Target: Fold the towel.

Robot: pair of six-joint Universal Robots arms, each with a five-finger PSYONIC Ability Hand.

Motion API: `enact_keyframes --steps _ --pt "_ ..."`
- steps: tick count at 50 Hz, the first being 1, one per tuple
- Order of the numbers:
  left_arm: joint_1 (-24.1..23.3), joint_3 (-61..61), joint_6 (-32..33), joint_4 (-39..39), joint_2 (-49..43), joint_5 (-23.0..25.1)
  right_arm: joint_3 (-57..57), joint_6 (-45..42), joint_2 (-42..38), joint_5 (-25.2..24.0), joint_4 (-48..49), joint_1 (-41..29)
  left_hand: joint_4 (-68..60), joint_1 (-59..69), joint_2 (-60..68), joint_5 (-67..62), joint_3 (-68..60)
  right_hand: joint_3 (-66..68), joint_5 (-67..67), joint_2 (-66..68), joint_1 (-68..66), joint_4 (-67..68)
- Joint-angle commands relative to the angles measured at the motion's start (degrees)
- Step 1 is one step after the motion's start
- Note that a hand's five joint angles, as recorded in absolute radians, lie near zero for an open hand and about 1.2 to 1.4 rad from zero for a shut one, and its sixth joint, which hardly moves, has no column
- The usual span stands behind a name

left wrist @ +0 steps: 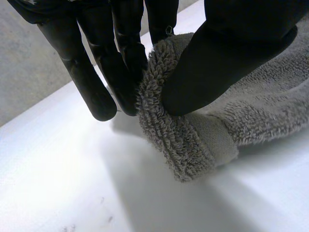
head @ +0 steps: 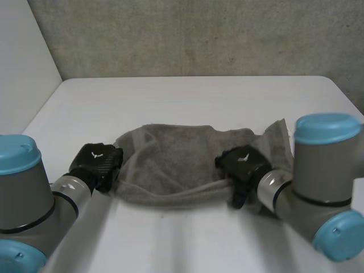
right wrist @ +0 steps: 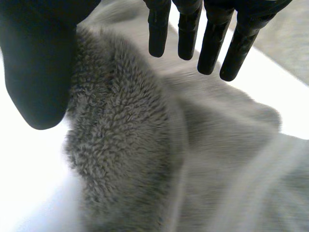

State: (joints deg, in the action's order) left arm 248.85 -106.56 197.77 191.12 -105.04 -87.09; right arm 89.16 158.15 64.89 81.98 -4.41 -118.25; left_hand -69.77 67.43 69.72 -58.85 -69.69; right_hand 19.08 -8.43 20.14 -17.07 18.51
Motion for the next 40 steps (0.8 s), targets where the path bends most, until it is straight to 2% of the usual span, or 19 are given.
enact_keyframes --steps 1,8,10,13,21,26,35,38,40 --pt "0.8 0.3 0.0 -0.1 4.8 -0.1 0.3 5.5 5.1 -0.4 0.9 8.7 -10.2 12.6 10.3 -11.1 -10.3 -2.1 1.4 -3.2 0.1 -1.5" --pt "1.4 0.1 0.0 -0.3 8.7 -0.1 4.5 7.5 8.8 -2.0 -0.4 12.6 -10.2 12.6 10.3 -11.1 -10.3 -1.8 1.1 -2.8 -0.3 -1.2" --pt "1.4 0.0 0.0 -0.3 8.9 -0.1 7.6 7.5 10.1 -4.3 -0.9 16.0 -10.2 12.6 10.3 -11.1 -10.3 -2.1 1.4 -3.2 0.1 -1.5" --pt "1.5 0.2 0.0 -0.2 9.0 -0.1 9.0 7.5 10.3 -5.8 -1.4 17.4 -10.2 12.6 10.3 -11.1 -10.3 -2.4 1.8 -3.5 0.4 -1.9" --pt "2.6 0.7 0.0 0.2 8.7 0.0 15.8 6.6 11.7 -14.3 -8.1 25.3 -10.2 12.6 10.3 -11.1 -10.3 -4.3 3.6 -5.4 2.3 -3.7" --pt "2.7 0.9 0.0 0.3 8.2 0.0 19.1 5.9 14.5 -16.8 -8.0 28.0 -10.2 12.6 10.3 -11.1 -10.3 -1.8 1.1 -2.8 -0.2 -1.2" --pt "2.7 1.4 -0.1 0.4 7.8 0.0 24.7 0.1 14.8 -17.5 -6.0 29.2 -10.2 12.6 10.3 -11.1 -10.3 2.1 -2.8 1.0 -4.1 2.7" --pt "2.7 1.6 -0.1 0.4 7.8 0.0 26.1 -0.8 14.4 -17.1 -2.8 29.0 -10.2 12.6 10.3 -11.1 -10.3 7.0 -7.6 5.9 -9.0 7.6" --pt "2.8 1.7 -0.1 0.4 7.9 0.0 26.9 -0.8 13.3 -16.8 1.5 28.8 -10.2 12.6 10.3 -11.1 -10.3 15.5 -16.2 14.5 -17.5 16.1"
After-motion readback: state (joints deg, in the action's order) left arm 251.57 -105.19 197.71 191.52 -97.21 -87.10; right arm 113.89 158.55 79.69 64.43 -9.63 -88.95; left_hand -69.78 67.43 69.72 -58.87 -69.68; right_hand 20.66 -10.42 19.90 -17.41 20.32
